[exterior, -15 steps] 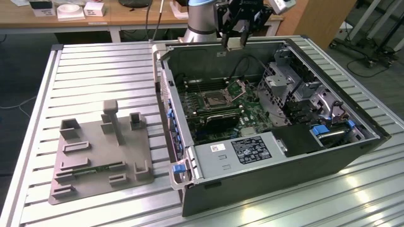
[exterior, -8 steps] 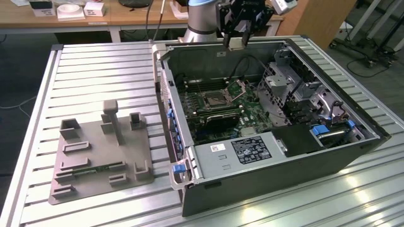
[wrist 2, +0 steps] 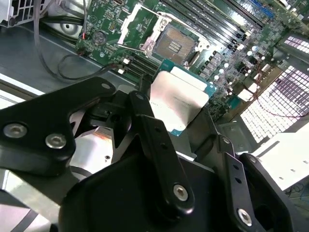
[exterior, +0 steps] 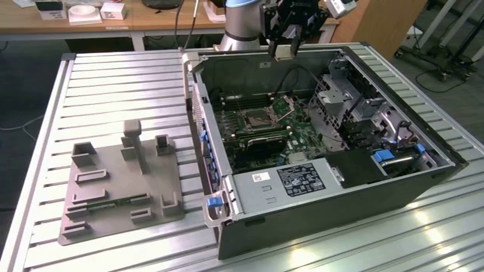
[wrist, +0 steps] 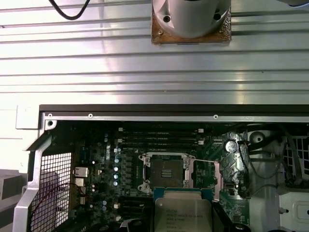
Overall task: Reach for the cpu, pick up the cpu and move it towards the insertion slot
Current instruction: 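Pick up the cpu and move it towards the insertion slot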
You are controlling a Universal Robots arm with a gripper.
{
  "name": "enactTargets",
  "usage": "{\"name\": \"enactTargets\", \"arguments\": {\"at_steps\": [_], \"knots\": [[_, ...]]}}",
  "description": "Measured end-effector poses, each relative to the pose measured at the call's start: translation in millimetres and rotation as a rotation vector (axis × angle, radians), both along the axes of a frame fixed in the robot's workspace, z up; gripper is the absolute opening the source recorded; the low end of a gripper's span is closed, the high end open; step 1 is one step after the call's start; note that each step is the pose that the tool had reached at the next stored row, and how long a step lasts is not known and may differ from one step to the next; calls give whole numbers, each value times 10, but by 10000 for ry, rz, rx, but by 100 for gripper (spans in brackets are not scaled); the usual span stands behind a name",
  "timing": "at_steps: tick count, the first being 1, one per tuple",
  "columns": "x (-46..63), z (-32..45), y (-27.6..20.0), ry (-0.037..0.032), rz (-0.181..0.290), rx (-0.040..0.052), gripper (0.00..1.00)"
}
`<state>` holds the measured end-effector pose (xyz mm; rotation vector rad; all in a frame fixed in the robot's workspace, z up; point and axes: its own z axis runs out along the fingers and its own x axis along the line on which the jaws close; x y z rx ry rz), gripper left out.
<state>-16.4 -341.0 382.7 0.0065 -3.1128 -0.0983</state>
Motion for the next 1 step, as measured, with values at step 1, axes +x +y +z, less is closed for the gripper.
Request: {"name": "enactTargets", "arguments": {"at_steps": [1], "knots": [[0, 0, 0, 0, 0, 0, 54]]}}
